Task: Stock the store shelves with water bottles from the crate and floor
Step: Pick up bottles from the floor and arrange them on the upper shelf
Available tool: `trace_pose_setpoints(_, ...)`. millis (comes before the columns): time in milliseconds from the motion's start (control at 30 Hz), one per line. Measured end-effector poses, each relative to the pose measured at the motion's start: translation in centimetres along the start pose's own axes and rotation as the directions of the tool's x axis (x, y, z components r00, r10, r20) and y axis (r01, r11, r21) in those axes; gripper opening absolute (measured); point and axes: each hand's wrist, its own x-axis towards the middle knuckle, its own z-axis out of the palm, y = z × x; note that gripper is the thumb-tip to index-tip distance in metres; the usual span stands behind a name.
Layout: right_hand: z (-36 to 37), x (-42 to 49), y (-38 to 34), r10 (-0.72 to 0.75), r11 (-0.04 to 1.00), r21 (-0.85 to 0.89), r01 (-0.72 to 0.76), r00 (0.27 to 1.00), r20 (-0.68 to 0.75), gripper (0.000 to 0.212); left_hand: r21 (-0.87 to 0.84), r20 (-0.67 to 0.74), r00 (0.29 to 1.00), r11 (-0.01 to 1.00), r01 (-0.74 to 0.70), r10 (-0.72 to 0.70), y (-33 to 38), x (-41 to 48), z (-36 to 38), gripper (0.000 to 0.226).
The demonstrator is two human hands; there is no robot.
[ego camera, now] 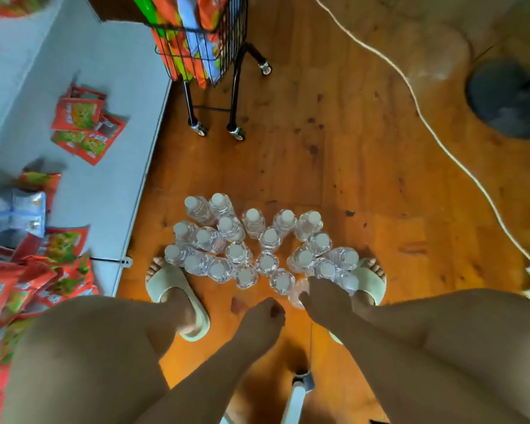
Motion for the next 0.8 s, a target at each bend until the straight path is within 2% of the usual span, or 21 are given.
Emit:
trace_pose_setpoints(67,-2.4,-1.5,-0.6,0.000,0.993,0.115,-0.003,1.000,0.028,0.047,0.023,-0.032,0.999,0.999,-0.036,0.037,0.1,-1.1,-0.3,0.010)
trace_pose_setpoints(133,-4.8,-3.3,-0.7,0.017,0.969,0.247,-0.005,0.999,-0.044,0.034,0.046,-0.048,0.995,0.995,-0.085,0.087,0.5,-2.5,-0.4,0.022)
trace_pose_setpoints(167,-6.1,-4.3,-0.6,0.031,0.940,0.340,-0.012,0.998,-0.051,0.034,0.051,-0.050,0.993,0.993,-0.107,0.110,0.7,-3.2,-0.5,0.035)
trace_pose_setpoints(267,-10.1,-8.5,0.2,0.020,0.838,0.545,-0.029,1.000,0.022,0.041,0.104,-0.078,0.983,0.982,-0.159,0.167,0.8,-5.8,-1.0,0.095)
trace_pose_setpoints(333,-13.0,-11.8,0.7,-0.045,0.761,0.649,-0.006,0.997,0.062,0.036,0.192,-0.082,0.968,0.957,-0.218,0.237,1.1,-8.0,-1.8,0.116)
trace_pose_setpoints(367,-14.1,-13.3,0.9,-0.073,0.725,0.688,0.024,0.996,0.042,0.031,0.219,-0.059,0.960,0.941,-0.256,0.275,1.5,-9.3,-2.3,0.116)
trace_pose_setpoints(433,-15.6,-16.0,1.2,-0.088,0.633,0.772,0.064,0.996,-0.011,0.021,0.235,0.015,0.936,0.909,-0.345,0.352,2.3,-11.9,-3.3,0.100)
trace_pose_setpoints(500,-16.0,-17.9,0.8,-0.070,0.472,0.877,0.085,0.996,-0.059,0.023,0.245,0.004,0.907,0.879,-0.408,0.420,2.9,-14.7,-4.2,0.082)
trace_pose_setpoints(600,-13.9,-19.9,-1.4,-0.049,0.138,0.980,0.143,0.989,-0.138,0.034,0.079,-0.093,0.897,0.901,-0.426,0.433,2.1,-18.8,-5.2,0.070)
trace_pose_setpoints(667,-11.1,-21.0,-3.6,-0.058,0.032,0.990,0.134,0.990,-0.132,0.038,-0.137,-0.125,0.913,0.905,-0.403,0.388,0.8,-21.2,-5.2,0.066)
trace_pose_setpoints(700,-9.4,-21.7,-4.6,-0.079,0.049,0.993,0.106,0.992,-0.102,0.040,-0.251,-0.147,0.930,0.897,-0.364,0.337,-0.1,-22.0,-5.0,0.067)
trace_pose_setpoints(800,-5.1,-24.1,-7.4,-0.204,0.213,0.977,-0.005,0.978,0.049,0.044,-0.516,-0.198,0.972,0.830,-0.211,0.124,-2.9,-24.4,-4.1,0.090)
